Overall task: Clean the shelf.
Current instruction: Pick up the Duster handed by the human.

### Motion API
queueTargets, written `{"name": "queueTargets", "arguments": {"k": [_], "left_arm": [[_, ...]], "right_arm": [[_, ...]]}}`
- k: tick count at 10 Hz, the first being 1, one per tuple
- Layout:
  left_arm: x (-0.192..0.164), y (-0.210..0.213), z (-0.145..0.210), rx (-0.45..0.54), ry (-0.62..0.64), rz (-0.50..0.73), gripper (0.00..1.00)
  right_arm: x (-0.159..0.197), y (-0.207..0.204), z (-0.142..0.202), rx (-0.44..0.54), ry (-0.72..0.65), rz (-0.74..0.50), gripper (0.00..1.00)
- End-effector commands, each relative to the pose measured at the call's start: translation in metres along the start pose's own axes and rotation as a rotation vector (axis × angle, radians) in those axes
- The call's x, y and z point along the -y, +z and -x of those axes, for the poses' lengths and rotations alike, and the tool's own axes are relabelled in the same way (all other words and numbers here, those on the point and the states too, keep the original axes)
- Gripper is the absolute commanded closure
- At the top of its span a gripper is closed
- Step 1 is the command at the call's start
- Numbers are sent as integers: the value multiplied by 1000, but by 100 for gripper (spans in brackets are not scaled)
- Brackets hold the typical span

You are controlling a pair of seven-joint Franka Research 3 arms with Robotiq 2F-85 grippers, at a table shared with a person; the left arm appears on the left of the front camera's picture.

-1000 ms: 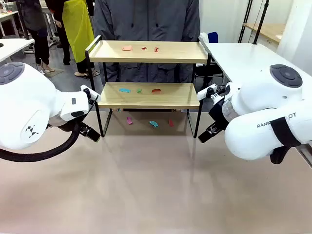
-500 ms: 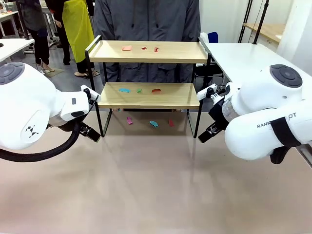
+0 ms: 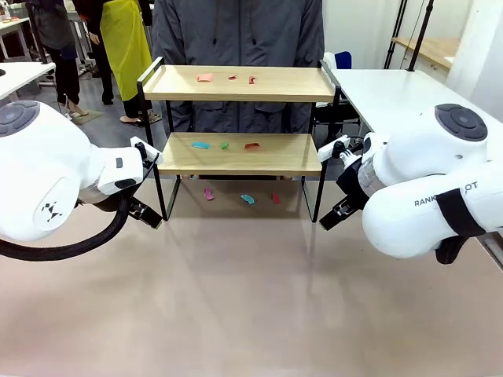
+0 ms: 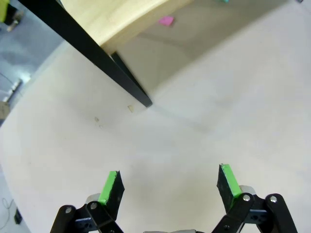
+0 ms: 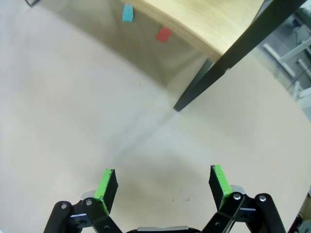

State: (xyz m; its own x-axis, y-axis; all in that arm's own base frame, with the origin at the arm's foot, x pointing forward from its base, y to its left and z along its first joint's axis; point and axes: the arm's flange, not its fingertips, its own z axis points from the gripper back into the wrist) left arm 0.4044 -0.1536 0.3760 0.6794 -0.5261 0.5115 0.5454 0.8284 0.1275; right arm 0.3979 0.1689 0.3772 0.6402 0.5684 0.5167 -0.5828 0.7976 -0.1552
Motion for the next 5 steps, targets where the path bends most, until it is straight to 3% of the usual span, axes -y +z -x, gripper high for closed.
{"name": "queueTargets", "arguments": {"k": [1, 3, 5], "left_arm": [[-26, 37, -25, 71, 4, 74, 0], [-61, 86, -46, 127, -11, 173, 0], [-98, 107, -48, 160, -74, 290, 0]], "right_arm": [[26, 33, -28, 76, -6, -6, 0], [67, 73, -48, 165, -41, -28, 0], [114, 99, -41, 250, -70, -106, 0]]}}
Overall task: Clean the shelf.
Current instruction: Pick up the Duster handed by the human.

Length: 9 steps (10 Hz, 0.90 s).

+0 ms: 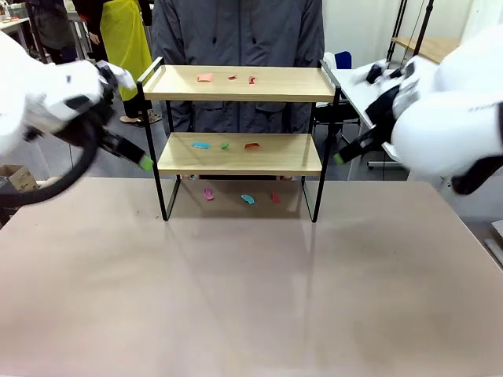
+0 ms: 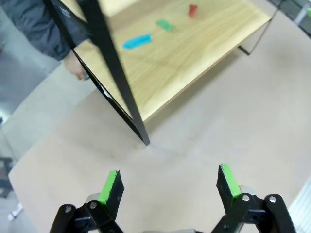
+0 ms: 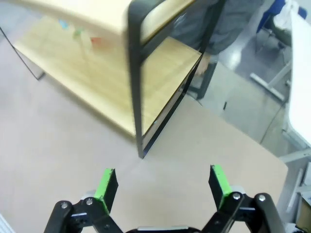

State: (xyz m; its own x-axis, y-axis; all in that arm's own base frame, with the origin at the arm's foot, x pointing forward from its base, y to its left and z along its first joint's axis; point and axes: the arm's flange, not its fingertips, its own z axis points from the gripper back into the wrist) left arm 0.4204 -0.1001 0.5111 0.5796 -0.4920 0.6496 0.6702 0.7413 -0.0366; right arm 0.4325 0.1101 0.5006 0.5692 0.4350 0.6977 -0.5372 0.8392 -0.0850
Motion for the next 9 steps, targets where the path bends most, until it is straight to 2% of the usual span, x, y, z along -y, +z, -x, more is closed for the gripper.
{"name": "queueTargets", "arguments": {"k": [1, 3, 4, 6, 8, 9], "left_arm": [[-51, 5, 9, 20, -87, 165, 0], [-102, 6, 25, 111, -208, 323, 0], [-123, 5, 37, 166, -249, 389, 0], [-158, 7, 56, 252, -258, 420, 0], [-170, 10, 66, 303, -191, 398, 0], [-151, 18, 70, 281, -255, 397, 0]], "right_arm": [[56, 9, 14, 76, 11, -150, 0], [116, 7, 36, 185, 16, -270, 0], [140, 1, 51, 206, 27, -303, 0], [176, -25, 83, 226, 12, -360, 0], [187, -42, 106, 260, -51, -378, 0], [173, -3, 105, 216, -9, -333, 0]]}}
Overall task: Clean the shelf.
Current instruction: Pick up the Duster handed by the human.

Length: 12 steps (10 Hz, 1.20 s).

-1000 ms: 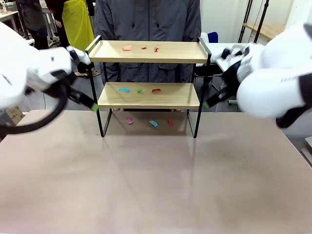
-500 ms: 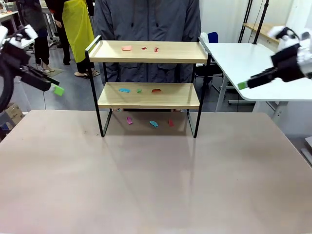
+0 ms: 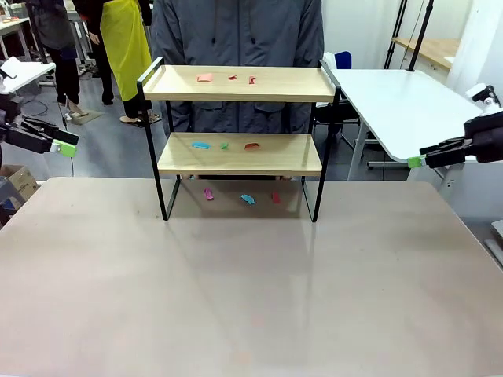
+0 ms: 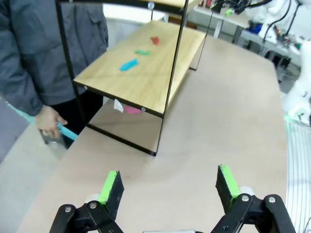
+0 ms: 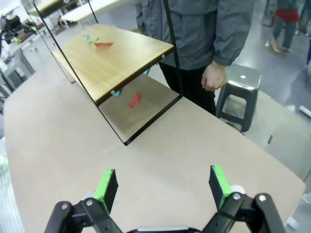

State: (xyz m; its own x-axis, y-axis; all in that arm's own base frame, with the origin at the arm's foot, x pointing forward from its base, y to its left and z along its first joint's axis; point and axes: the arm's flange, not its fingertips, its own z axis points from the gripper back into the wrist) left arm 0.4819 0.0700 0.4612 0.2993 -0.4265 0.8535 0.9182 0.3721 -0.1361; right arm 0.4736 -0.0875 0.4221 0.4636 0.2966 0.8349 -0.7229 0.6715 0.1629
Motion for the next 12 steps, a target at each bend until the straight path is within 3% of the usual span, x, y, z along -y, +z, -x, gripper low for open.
{"name": "queueTargets", "arguments": {"k": [1, 5, 8, 12], "left_arm": [[16, -4, -15, -13, -40, -5, 0], [10, -5, -16, -31, -36, -3, 0], [-38, 12, 21, 180, -67, 39, 0], [-92, 34, 61, 413, -192, 119, 0]], "right_arm": [[-12, 7, -15, -9, 25, 18, 0], [-10, 4, -14, -17, 35, 19, 0], [70, 6, 0, 164, 35, -5, 0], [129, 13, 21, 320, 104, 3, 0]]}}
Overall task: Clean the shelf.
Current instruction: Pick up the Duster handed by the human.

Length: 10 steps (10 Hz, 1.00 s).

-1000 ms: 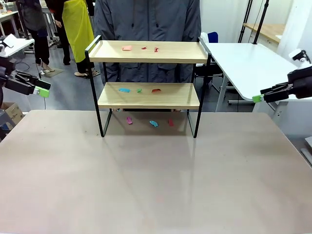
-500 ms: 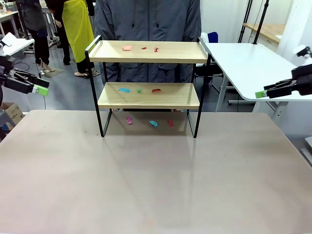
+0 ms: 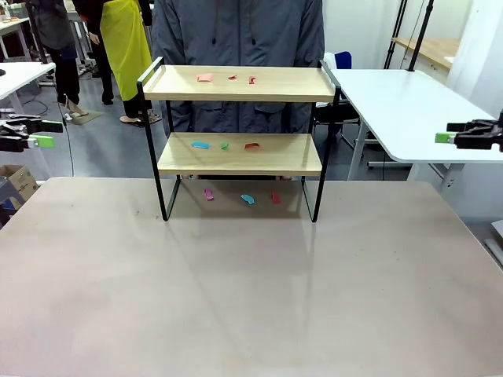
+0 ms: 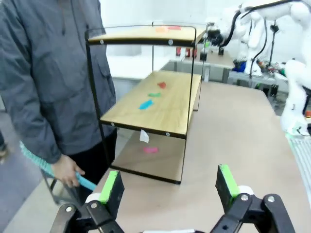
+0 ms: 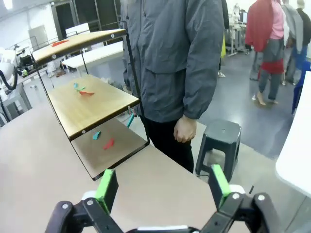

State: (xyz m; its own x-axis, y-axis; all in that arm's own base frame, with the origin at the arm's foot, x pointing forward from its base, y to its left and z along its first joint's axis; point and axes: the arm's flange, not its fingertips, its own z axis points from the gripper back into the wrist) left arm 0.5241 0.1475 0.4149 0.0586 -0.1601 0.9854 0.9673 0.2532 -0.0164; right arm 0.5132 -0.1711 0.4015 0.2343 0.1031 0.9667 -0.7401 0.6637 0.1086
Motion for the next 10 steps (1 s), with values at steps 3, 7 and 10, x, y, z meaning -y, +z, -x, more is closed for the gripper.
{"name": "queueTargets", "arguments": {"k": [3, 7, 10], "left_arm": [[-38, 23, 19, 123, -73, 37, 0], [-41, 29, 26, 154, -126, 56, 0], [-38, 32, 22, 199, -156, 83, 0]], "right_arm": [[71, -14, 24, 52, 45, -15, 0], [82, -15, 32, 93, 47, -14, 0], [79, -12, 30, 109, 68, -19, 0]]}}
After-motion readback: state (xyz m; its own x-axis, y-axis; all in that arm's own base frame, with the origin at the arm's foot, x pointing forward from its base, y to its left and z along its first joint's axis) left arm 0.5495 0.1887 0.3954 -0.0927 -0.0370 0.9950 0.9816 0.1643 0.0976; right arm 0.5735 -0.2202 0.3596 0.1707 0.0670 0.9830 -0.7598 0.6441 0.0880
